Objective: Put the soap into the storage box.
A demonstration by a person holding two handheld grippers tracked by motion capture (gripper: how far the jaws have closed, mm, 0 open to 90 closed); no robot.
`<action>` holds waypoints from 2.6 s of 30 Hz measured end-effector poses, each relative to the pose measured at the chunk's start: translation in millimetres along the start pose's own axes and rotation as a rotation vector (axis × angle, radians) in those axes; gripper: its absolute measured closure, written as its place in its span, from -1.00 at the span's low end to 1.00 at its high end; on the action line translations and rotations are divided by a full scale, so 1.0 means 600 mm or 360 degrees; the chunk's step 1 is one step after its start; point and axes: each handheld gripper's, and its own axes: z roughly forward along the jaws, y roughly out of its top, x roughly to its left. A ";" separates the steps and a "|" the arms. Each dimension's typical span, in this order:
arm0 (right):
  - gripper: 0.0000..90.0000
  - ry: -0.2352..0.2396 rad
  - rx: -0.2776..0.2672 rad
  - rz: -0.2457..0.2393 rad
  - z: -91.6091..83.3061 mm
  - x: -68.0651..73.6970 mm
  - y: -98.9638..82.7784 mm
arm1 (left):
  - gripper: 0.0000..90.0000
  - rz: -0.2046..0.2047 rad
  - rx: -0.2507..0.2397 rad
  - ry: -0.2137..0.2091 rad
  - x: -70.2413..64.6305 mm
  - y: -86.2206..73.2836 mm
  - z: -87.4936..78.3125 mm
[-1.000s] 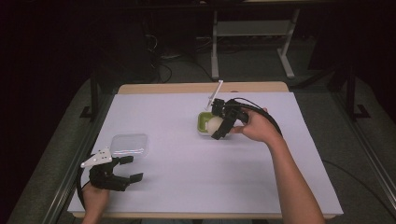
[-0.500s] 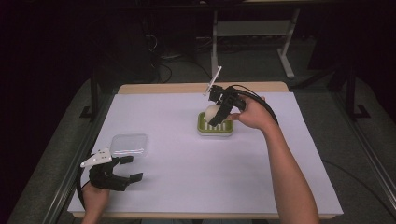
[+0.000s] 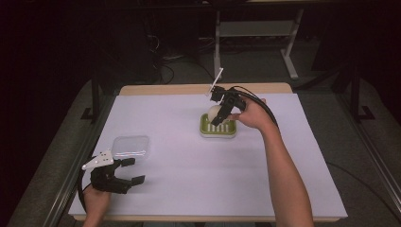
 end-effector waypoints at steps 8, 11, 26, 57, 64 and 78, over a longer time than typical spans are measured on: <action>-0.47 0.0002 0.0041 0.0021 0.024 -0.012 0.000 | -0.71 0.0012 0.0010 -0.0002 0.001 0.000 0.000; -0.47 -0.0007 0.0047 0.0036 0.033 -0.019 0.000 | -0.71 -0.0002 0.0007 -0.0003 0.000 0.000 0.000; -0.47 0.0006 0.0049 0.0070 0.053 -0.030 0.001 | -0.71 -0.0004 0.0004 -0.0004 0.000 0.000 0.000; -0.47 0.0036 0.0084 0.0179 0.090 -0.048 -0.023 | -0.71 -0.0007 0.0009 -0.0009 0.000 0.000 0.001; -0.47 0.0038 0.0088 0.0180 0.097 -0.049 -0.022 | -0.71 -0.0006 0.0007 -0.0008 0.000 0.000 0.001; -0.47 0.0051 0.0090 0.0193 0.104 -0.049 -0.021 | -0.71 -0.0002 0.0011 -0.0011 0.000 0.000 0.001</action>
